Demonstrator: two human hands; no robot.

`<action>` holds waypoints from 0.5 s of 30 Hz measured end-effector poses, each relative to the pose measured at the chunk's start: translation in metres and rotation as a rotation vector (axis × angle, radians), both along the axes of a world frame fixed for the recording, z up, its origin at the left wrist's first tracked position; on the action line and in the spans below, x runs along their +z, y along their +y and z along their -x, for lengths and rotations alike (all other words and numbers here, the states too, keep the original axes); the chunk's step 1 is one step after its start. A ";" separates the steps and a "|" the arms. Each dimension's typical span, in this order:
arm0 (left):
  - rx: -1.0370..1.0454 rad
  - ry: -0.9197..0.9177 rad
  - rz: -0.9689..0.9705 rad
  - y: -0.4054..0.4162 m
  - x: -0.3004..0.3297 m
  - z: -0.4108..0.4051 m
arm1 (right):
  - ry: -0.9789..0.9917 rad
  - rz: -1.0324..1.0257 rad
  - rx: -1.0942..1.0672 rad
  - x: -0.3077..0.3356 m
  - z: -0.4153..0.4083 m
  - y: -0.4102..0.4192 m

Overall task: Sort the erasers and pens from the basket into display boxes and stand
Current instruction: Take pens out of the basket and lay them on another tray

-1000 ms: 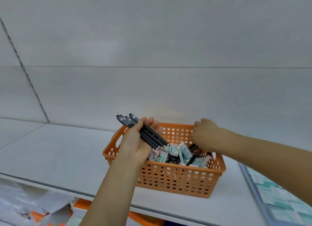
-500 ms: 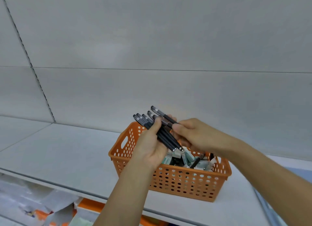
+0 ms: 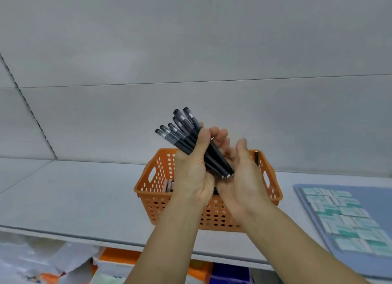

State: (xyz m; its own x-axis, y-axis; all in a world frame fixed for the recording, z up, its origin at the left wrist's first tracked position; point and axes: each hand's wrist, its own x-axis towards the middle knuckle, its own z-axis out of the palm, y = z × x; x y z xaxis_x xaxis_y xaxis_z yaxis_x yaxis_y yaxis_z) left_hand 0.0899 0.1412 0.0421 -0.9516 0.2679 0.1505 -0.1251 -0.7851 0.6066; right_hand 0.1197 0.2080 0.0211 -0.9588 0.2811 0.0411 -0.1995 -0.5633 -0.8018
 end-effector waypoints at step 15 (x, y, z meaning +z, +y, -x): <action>-0.597 0.183 0.576 0.089 -0.020 -0.079 | -0.001 -0.576 0.173 0.035 -0.083 0.148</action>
